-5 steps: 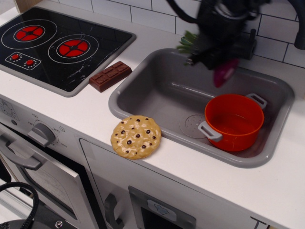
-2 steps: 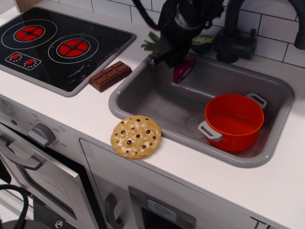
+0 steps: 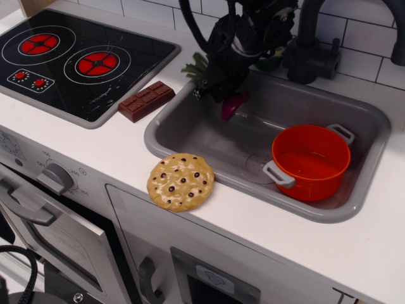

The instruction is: Take beet from pot sink

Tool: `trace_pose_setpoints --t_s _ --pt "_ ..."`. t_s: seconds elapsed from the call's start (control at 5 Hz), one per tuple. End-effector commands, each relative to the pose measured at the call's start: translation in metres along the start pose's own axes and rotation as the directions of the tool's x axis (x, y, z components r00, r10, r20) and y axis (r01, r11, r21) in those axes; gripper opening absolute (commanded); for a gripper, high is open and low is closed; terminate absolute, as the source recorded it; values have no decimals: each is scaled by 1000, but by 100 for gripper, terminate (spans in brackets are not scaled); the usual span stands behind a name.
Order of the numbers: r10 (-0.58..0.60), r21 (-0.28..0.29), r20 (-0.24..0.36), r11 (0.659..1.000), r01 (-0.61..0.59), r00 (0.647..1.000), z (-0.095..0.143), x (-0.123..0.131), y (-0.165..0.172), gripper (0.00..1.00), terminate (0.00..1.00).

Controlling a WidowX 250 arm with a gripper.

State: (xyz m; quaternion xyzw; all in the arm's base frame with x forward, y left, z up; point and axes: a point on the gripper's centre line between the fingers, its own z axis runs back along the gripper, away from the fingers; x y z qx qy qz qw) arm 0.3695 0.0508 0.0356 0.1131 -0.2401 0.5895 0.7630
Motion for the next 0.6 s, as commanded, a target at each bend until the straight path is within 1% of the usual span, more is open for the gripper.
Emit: trace_pose_setpoints --t_s 0.0,0.2,0.4 --pt "34 -65 -36 997 -36 999 30 22 -7 100 0" --pt "34 -65 -36 997 -36 999 30 22 -7 100 0" --pt "34 -65 -36 997 -36 999 30 22 -7 100 100"
